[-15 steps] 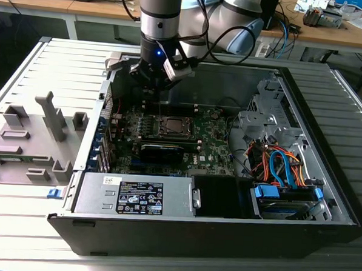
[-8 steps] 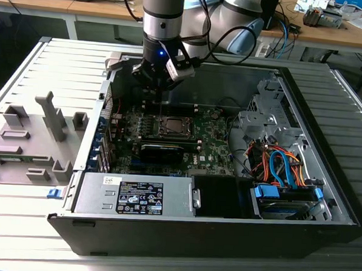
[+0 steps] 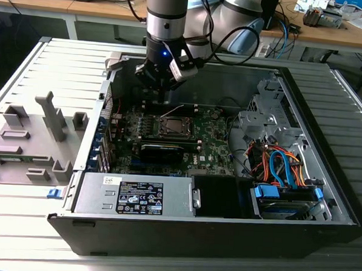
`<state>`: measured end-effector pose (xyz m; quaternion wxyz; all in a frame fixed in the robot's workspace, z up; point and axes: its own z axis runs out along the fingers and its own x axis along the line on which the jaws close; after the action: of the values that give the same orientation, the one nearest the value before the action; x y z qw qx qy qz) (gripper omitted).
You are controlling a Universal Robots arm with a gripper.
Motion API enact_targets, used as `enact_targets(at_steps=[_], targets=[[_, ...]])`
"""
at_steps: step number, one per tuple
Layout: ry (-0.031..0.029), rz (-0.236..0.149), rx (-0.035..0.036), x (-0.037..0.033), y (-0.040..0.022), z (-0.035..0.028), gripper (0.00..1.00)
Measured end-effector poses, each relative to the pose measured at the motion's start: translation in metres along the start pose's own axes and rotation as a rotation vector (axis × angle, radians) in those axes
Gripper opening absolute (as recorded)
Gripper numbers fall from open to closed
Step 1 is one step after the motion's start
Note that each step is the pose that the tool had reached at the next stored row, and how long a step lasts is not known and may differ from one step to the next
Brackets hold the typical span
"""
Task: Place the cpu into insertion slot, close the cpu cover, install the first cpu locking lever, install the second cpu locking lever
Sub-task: 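Install the first cpu locking lever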
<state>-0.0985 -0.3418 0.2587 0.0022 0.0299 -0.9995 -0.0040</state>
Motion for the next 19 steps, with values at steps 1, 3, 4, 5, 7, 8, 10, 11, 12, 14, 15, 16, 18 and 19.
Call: enact_targets(at_steps=[1,3,4,5,7,8,10,11,12,14,15,16,18,19], targets=[[0.0000,0.000,-0.0001,-0.0007,-0.0001,0.0001,0.11],[0.0002,0.000,0.0000,-0.0008,-0.0001,0.0001,0.11],[0.0002,0.000,0.0000,-0.0009,-0.0001,0.0001,0.11],[0.0002,0.000,0.0000,-0.0009,-0.0001,0.0001,0.11],[0.0002,0.000,-0.0001,-0.0009,0.0000,0.0004,0.11],[0.0001,0.000,-0.0001,-0.0009,0.0000,0.0007,0.11],[0.0001,0.000,-0.0001,-0.0009,-0.0001,0.0015,0.11],[0.0002,0.000,-0.0001,-0.0009,-0.0001,0.0020,0.11],[0.0002,0.000,0.0000,-0.0009,-0.0001,0.0023,0.11],[0.0002,0.000,0.0000,-0.0009,-0.0001,0.0032,0.11],[0.0003,0.000,0.0000,-0.0009,-0.0001,0.0036,0.11],[0.0003,0.000,0.0001,-0.0009,-0.0001,0.0038,0.11],[0.0002,0.000,0.0000,-0.0009,-0.0001,0.0046,0.11],[0.0002,0.000,0.0000,-0.0009,-0.0001,0.0048,0.11]])
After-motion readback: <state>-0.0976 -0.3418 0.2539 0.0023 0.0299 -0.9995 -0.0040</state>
